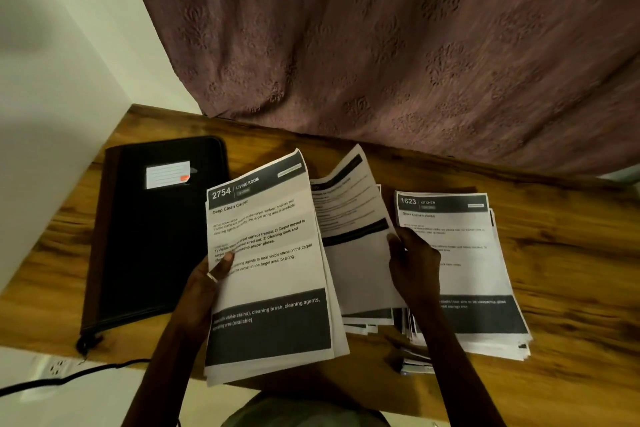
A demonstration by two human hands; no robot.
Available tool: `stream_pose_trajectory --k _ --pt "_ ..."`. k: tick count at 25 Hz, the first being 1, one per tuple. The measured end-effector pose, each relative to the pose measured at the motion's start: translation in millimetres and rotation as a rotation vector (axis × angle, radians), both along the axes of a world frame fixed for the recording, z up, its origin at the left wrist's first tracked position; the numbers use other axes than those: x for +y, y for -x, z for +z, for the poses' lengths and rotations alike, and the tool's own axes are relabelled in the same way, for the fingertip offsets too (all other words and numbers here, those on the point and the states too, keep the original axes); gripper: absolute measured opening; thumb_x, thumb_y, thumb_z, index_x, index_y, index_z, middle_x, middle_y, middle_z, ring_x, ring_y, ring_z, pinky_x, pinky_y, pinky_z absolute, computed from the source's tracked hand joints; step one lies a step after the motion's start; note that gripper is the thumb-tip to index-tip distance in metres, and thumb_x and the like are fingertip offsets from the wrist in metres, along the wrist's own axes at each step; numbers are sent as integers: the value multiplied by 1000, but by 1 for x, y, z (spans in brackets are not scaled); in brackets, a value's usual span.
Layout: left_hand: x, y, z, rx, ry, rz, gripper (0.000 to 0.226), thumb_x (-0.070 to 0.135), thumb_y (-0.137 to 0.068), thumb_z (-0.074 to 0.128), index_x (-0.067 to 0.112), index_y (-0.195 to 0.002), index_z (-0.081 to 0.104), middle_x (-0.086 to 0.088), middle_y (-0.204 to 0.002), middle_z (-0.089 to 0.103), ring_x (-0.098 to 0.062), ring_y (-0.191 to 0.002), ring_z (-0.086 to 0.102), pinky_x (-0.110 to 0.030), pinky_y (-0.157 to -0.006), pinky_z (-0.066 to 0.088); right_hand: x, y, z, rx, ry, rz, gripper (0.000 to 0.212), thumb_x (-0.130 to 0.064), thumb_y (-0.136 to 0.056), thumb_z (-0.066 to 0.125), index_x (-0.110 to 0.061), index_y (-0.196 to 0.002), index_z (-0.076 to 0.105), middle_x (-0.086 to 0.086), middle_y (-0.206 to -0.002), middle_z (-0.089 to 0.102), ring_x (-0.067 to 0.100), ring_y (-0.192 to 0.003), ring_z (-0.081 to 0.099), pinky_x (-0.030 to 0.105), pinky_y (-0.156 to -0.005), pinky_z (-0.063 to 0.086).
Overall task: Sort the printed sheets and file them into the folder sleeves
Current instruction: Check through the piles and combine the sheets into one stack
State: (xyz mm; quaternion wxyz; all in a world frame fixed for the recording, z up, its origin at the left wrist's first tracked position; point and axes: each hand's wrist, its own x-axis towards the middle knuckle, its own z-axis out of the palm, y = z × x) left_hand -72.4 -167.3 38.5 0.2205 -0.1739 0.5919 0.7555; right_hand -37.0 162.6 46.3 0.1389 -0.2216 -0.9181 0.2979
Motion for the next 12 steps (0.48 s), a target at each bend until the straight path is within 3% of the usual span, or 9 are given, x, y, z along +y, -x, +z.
stream_pose_trajectory --k 2,5,8,12 --pt "4 2 2 -8 1 -2 38 32 -96 54 12 -128 56 -21 -112 71 -37 -89 73 -43 -66 62 0 0 10 -88 246 0 26 -27 -96 60 -14 -117 66 10 -115 67 31 -107 63 47 -94 53" --pt "9 5 2 -15 26 11 30 29 -99 54 15 -124 59 -18 -108 73 -34 -85 74 -40 -63 62 -12 -6 33 -160 699 10 23 -32 -96 58 -19 -114 66 0 -98 68 18 -91 65 32 -77 56" --pt "11 6 0 -23 62 2 31 32 -97 56 18 -125 58 -17 -108 73 -36 -88 74 -43 -66 62 -29 -8 40 -184 872 13 17 -25 -96 59 -19 -110 66 -4 -94 68 12 -89 64 20 -70 48" --pt "11 3 -2 -31 76 -21 34 33 -96 57 16 -126 58 -17 -110 73 -39 -93 72 -46 -71 62 -52 -11 33 -239 973 102 23 -29 -96 58 -22 -117 65 -8 -109 69 11 -101 64 22 -78 53"
